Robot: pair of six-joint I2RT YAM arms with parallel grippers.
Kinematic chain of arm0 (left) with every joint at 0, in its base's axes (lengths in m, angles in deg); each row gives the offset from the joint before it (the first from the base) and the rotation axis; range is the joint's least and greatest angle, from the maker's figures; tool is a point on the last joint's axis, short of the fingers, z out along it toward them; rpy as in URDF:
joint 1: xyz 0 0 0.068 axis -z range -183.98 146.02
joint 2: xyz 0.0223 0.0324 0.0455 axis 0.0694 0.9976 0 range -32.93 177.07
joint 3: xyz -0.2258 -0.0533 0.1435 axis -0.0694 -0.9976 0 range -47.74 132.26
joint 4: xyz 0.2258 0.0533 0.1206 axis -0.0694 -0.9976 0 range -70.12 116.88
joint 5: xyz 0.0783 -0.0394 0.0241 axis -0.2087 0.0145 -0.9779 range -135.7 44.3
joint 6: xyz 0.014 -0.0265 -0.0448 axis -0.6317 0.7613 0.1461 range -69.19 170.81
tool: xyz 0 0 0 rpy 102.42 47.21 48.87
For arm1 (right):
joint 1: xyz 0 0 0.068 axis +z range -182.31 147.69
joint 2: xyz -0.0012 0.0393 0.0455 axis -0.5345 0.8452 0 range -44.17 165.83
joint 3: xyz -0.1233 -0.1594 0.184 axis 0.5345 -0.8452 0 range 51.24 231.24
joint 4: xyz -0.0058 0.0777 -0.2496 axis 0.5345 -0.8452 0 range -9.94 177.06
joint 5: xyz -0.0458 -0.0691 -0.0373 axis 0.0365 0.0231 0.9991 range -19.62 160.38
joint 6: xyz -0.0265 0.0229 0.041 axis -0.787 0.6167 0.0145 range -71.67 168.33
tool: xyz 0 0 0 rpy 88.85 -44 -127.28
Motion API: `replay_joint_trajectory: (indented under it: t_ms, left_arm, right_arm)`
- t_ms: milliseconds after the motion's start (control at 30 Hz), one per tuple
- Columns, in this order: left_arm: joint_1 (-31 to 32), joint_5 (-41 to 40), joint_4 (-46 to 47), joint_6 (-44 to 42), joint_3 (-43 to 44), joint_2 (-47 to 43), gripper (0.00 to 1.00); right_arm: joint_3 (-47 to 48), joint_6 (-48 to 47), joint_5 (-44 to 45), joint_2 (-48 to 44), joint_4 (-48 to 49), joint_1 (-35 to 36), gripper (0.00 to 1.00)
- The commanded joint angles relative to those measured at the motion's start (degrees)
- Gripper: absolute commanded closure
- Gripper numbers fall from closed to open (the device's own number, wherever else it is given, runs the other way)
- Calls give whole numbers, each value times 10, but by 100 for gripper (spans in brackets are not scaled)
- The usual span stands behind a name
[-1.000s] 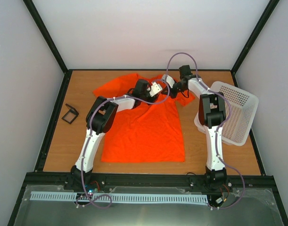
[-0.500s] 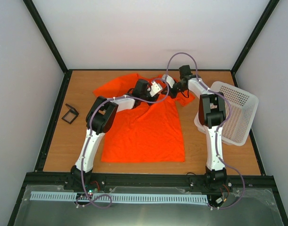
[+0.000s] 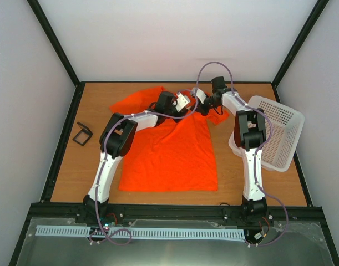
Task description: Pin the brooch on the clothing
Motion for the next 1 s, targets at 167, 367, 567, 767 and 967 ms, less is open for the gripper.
replay_joint_trajectory:
  t_ms: [167,367,567,767,967]
  left_arm:
    - [-6,80,26,9,-8,-57,99]
    - [-7,104,24,26,-6,-54,99]
    - [-12,147,-10,58,32,-28,99]
    - [-14,158,-48,98,68,-1,99]
    - [-39,178,-46,133,46,0,99]
  right_arm:
    - [2,-5,7,-10,1,-2,97]
    - [-1,-8,7,-10,1,-2,98]
    - [-8,1,26,-16,10,6,97]
    - [-36,38,64,-31,52,12,97]
    - [-45,102,92,-54,74,-6,88]
